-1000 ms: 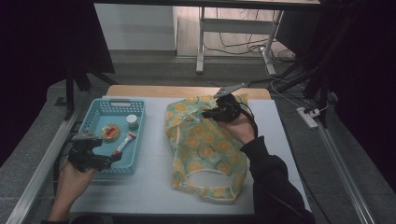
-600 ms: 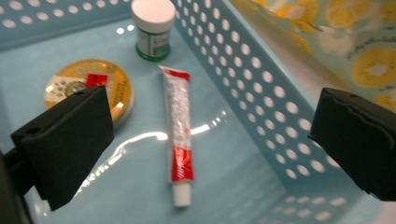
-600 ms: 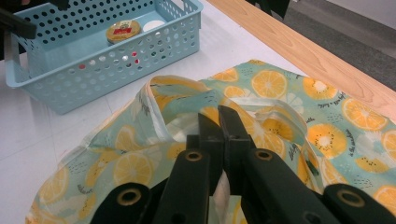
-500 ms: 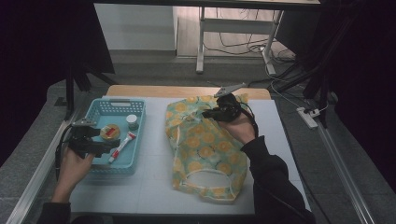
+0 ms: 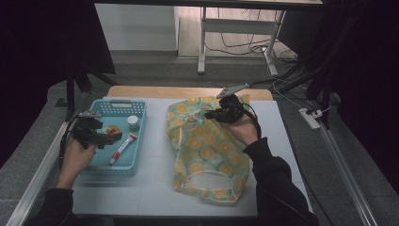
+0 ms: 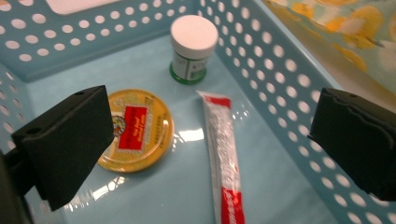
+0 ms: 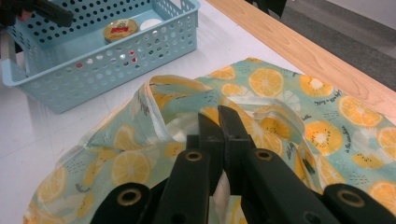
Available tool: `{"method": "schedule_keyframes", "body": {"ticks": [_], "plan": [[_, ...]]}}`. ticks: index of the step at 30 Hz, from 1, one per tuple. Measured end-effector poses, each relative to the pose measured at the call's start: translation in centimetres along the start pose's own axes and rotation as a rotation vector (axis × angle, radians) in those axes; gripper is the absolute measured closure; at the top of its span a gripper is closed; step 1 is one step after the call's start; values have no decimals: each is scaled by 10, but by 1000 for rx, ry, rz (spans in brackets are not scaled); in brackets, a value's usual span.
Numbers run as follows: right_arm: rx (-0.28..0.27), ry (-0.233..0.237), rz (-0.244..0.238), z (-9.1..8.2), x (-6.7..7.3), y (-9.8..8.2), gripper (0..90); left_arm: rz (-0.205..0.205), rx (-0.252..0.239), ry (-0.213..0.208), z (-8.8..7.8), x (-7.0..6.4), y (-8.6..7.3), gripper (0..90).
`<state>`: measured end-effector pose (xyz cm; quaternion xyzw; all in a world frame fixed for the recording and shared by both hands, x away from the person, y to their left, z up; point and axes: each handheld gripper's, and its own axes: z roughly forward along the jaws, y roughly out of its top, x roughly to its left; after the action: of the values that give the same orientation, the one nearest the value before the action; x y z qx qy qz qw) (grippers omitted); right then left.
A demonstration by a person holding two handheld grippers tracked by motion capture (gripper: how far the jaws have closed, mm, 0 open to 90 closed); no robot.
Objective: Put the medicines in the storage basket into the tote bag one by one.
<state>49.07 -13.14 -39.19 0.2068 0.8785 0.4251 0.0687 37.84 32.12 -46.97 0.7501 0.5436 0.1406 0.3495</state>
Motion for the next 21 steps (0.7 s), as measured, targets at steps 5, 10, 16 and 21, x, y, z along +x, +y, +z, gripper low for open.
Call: {"method": "schedule_keyframes", "body": {"ticks": [5, 10, 16, 21], "plan": [[-2, 1, 1, 0, -1, -1, 900, -58, 38, 6, 9, 10, 7, 0], [-2, 0, -3, 0, 0, -1, 900, -93, 39, 15, 18, 20, 12, 9], [-1, 1, -5, 0, -1, -2, 900, -57, 85, 66, 30, 26, 15, 4], [2, 2, -1, 0, 0, -3, 900, -44, 158, 98, 42, 32, 13, 0]]}}
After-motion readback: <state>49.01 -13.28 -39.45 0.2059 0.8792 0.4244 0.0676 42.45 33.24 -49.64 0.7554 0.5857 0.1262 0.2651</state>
